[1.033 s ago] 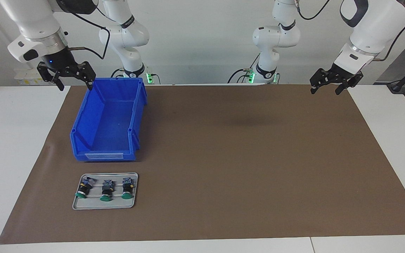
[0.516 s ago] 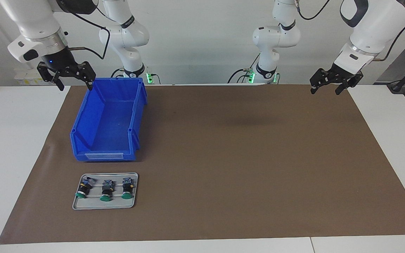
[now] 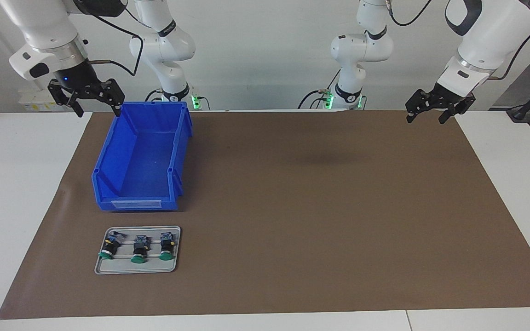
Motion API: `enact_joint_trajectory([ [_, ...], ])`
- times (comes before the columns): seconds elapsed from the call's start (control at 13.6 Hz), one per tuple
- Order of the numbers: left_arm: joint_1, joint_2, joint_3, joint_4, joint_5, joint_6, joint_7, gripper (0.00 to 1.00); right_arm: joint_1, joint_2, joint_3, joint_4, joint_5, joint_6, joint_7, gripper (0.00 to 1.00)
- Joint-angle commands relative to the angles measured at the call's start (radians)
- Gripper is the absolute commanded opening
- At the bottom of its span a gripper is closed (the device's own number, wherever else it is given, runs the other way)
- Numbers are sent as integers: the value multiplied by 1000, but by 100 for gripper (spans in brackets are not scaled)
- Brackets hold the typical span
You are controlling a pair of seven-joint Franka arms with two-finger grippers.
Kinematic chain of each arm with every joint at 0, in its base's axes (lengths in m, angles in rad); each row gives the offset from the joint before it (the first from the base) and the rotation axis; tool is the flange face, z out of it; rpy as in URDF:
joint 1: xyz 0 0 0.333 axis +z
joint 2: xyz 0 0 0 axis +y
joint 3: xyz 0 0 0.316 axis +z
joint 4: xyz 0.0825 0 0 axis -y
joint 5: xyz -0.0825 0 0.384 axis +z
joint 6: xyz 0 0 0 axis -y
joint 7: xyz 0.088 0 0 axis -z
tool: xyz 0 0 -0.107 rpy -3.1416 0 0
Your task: Place and press button with both arms
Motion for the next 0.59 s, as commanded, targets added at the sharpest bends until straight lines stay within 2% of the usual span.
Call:
enact_joint_trajectory([
  [0.0, 4, -13, -1, -11, 1, -8, 6, 100, 5, 29, 5, -14, -6, 49, 25, 100],
  [0.22, 4, -13, -1, -11, 1, -8, 6, 100, 3, 123, 8, 6, 7, 178, 27, 100],
  [0.37, 4, -13, -1, -11, 1, -8, 6, 100, -1, 237, 6, 59, 50, 250, 28, 100],
  [0.52, 4, -13, -1, -11, 1, -8, 6, 100, 0, 348, 8, 72, 55, 391, 27, 100],
])
